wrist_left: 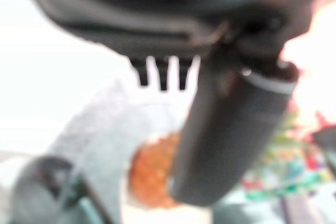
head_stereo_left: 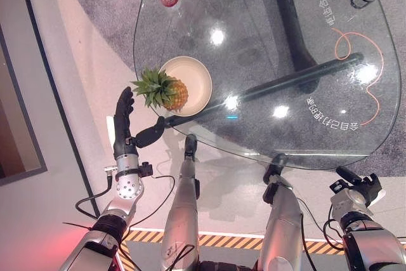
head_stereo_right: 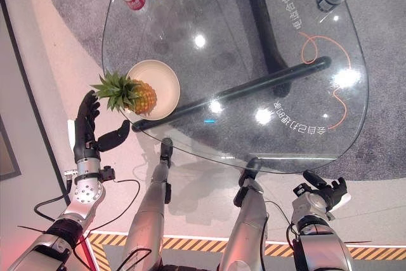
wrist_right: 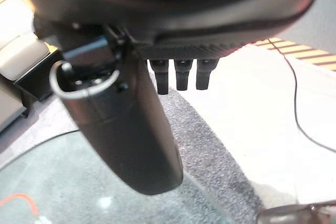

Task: Pick up the fruit to the plate

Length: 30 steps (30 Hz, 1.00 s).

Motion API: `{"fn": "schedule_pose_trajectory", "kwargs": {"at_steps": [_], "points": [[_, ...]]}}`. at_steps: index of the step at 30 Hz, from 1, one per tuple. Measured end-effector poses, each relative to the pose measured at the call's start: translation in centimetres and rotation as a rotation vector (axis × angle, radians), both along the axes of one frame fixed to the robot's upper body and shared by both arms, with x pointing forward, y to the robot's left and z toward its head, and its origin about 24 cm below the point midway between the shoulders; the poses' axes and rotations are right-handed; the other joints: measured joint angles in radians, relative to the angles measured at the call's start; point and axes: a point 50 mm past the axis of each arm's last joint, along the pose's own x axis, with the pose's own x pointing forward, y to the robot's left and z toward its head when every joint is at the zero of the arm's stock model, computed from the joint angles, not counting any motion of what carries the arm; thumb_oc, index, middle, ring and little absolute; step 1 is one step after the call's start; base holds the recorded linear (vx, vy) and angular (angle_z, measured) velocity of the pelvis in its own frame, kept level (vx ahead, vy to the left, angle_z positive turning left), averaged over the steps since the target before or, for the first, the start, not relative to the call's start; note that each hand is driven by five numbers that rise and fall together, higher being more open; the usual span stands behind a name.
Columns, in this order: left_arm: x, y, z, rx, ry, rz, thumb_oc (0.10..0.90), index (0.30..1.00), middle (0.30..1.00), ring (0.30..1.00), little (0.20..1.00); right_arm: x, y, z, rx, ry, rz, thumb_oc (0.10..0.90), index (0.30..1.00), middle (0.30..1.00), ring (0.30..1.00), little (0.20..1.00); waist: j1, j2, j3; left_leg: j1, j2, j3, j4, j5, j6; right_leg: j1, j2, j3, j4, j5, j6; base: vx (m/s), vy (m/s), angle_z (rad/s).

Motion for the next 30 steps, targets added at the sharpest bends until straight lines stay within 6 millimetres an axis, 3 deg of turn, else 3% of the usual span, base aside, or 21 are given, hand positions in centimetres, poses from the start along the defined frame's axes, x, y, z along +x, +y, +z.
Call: {"fn": "schedule_pose_trajectory", "kwargs": {"at_steps": [7,11,14,16,20,23,25,30], "points": [[-2.9,3.2,-6.0,-0.135,0.361,0.105,0.800,0.900,0.900,0.900,0.900,-2.2,-0.1,-1.7,-0.035,0.081,0.062,0.800,0.900,0.900,0.900,0.900,-0.026,0.003,-0.003,0.248,-0.018,0.050,-0.098,0.001,-0.001,0.325,0.000,-0.035,-0.271,0.100,0.039,0.09,0.053,-0.02],[-6.6,5.2,-9.0,-0.180,0.515,0.179,0.800,0.900,0.900,0.900,0.900,-5.7,-0.3,-4.2,-0.009,0.190,0.106,0.800,0.900,0.900,0.900,0.900,-0.026,-0.005,-0.085,0.329,-0.033,0.075,-0.147,-0.006,0.003,0.462,0.002,-0.055,-0.438,0.166,0.044,0.16,0.032,-0.01],[-9.3,5.8,-11.0,-0.196,0.645,0.200,0.800,0.900,0.900,0.900,0.900,-8.6,0.0,-6.2,0.053,0.281,0.128,0.800,0.900,0.900,0.900,0.900,-0.039,-0.012,-0.185,0.363,-0.025,0.086,-0.171,-0.013,-0.006,0.498,0.010,-0.070,-0.460,0.164,0.046,0.19,0.011,0.00],[-11.2,6.4,-12.5,-0.210,0.766,0.208,0.800,0.900,0.900,0.900,0.900,-10.1,0.8,-7.6,0.098,0.351,0.182,0.800,0.900,0.900,0.900,0.900,-0.052,-0.036,-0.239,0.416,-0.013,0.128,-0.171,-0.025,-0.009,0.548,0.020,-0.070,-0.460,0.148,0.040,0.24,0.007,-0.08],[-14.5,6.5,-14.7,-0.197,0.968,0.170,0.800,0.900,0.900,0.900,0.900,-13.6,3.3,-10.3,0.170,0.495,0.321,0.800,0.900,0.900,0.900,0.900,-0.079,-0.088,-0.369,0.471,0.015,0.150,-0.172,-0.049,-0.026,0.589,0.045,-0.066,-0.460,0.124,0.030,0.19,-0.004,-0.13],[-16.2,6.1,-15.7,-0.207,1.069,0.123,0.800,0.900,0.900,0.900,0.900,-16.4,4.8,-11.8,0.246,0.603,0.372,0.800,0.900,0.900,0.900,0.900,-0.086,-0.109,-0.434,0.495,0.026,0.168,-0.175,-0.066,-0.025,0.599,0.055,-0.044,-0.461,0.112,0.021,0.19,0.004,-0.19],[-17.2,5.7,-16.3,-0.224,1.125,0.090,0.800,0.900,0.900,0.900,0.900,-18.1,5.2,-12.3,0.286,0.674,0.405,0.800,0.900,0.900,0.900,0.900,-0.095,-0.105,-0.456,0.516,0.026,0.180,-0.178,-0.070,-0.025,0.610,0.054,-0.037,-0.461,0.112,0.021,0.14,0.010,-0.16],[-19.8,4.0,-17.9,-0.276,1.256,0.041,0.800,0.900,0.900,0.900,0.900,-21.6,5.7,-13.0,0.380,0.835,0.472,0.800,0.900,0.900,0.900,0.900,-0.105,-0.059,-0.490,0.532,0.031,0.187,-0.179,-0.071,-0.026,0.619,0.058,-0.031,-0.466,0.113,0.020,0.07,0.012,-0.05]]}}
